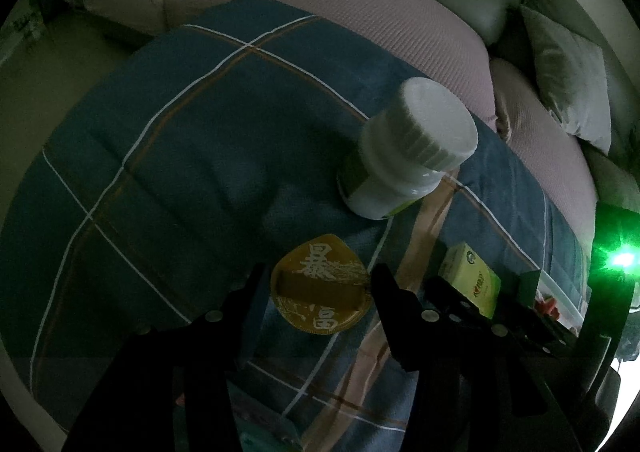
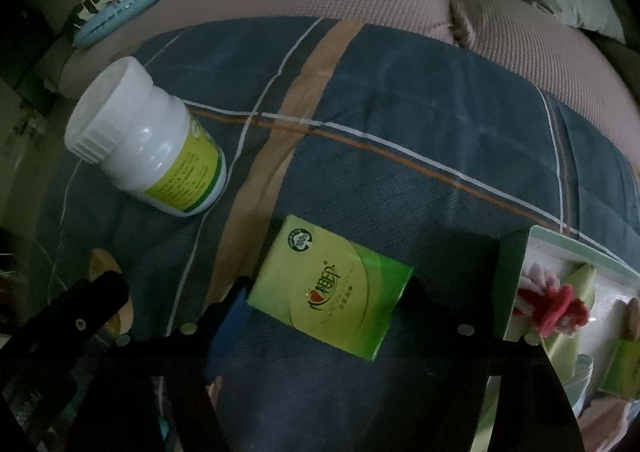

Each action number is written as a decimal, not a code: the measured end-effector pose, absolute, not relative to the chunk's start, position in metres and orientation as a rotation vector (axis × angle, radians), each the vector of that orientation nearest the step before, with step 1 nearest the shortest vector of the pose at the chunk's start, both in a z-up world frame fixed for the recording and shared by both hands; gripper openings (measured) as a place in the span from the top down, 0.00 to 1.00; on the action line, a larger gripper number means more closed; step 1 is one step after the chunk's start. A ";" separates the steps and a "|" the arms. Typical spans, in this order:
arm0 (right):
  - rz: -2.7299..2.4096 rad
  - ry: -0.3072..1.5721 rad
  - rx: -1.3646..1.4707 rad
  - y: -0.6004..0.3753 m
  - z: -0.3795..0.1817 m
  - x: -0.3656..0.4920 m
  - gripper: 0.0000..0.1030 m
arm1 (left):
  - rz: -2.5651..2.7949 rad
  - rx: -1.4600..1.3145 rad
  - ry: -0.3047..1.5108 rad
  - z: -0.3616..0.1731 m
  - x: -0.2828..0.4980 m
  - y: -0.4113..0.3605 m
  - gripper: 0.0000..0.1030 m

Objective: Organize soft objects
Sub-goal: 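Reach the right tool to the green tissue pack and grasp it while the left tool holds the charm, then carry the yellow charm and green tissue pack over the tray with both tools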

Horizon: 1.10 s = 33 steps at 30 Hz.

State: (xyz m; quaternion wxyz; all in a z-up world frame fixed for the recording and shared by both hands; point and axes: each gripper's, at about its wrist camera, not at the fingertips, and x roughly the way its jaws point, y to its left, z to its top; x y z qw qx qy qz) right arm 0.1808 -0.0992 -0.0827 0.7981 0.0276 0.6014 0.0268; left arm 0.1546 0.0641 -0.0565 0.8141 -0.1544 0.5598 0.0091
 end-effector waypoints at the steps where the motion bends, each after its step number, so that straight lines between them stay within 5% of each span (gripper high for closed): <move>1: 0.057 1.290 0.061 -0.099 -0.082 0.180 0.26 | 0.020 -0.330 1.194 -0.056 0.154 0.064 0.48; 33: -0.061 0.996 0.216 -0.163 0.043 0.067 0.26 | -0.110 -0.270 1.028 0.009 0.117 0.034 0.48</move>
